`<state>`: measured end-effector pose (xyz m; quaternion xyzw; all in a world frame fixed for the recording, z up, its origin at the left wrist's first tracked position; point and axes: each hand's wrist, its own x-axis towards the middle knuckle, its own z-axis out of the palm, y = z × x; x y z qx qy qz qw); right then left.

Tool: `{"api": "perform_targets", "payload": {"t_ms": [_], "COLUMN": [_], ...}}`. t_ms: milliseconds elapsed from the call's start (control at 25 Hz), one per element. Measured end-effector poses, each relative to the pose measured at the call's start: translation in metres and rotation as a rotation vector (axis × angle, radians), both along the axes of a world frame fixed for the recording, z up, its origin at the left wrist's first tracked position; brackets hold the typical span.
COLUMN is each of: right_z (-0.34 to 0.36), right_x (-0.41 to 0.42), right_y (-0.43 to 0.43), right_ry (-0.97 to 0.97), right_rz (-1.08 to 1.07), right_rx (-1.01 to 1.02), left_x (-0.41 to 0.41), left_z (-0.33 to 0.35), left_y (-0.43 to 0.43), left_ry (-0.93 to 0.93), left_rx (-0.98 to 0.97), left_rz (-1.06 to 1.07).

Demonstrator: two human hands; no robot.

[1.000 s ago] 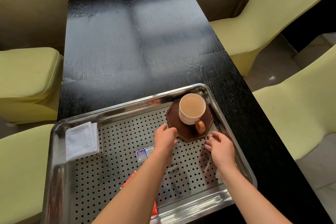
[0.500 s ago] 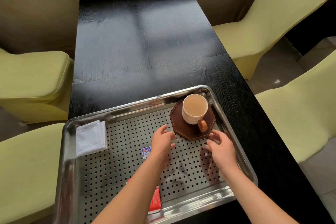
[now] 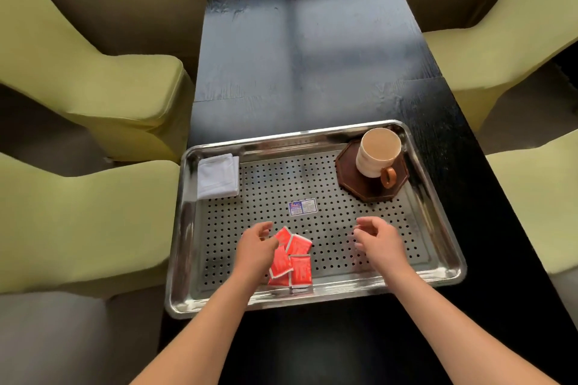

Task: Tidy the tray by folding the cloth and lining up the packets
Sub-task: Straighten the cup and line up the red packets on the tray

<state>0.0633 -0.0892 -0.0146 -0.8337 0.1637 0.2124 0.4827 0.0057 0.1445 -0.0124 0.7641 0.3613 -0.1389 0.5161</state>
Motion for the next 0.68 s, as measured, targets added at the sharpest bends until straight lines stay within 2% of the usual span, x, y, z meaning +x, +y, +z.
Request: {"api": "perform_targets", "payload": {"t_ms": [240,320,520,680], "right_z": [-0.013,-0.016,-0.024,-0.027], "right_x": [-0.032,-0.039,-0.043,-0.045], "right_y": [0.048,0.065,0.085,0.087], "right_ry": [0.112,0.116,0.086,0.044], "right_rz": [0.482,0.558,0.497,0.435], "right_rx": [-0.27,-0.372,-0.507,-0.543], "left_x": [-0.041,-0.04,-0.025,-0.029], "left_z": [-0.012,-0.014,-0.023,-0.032], "left_y": [0.0,-0.004,-0.009,-0.007], "left_ry": [0.175,0.196,0.223,0.176], "left_rx": [0.043,0.056,0.274,0.307], "left_rz": [0.027,0.016,-0.087,-0.093]}}
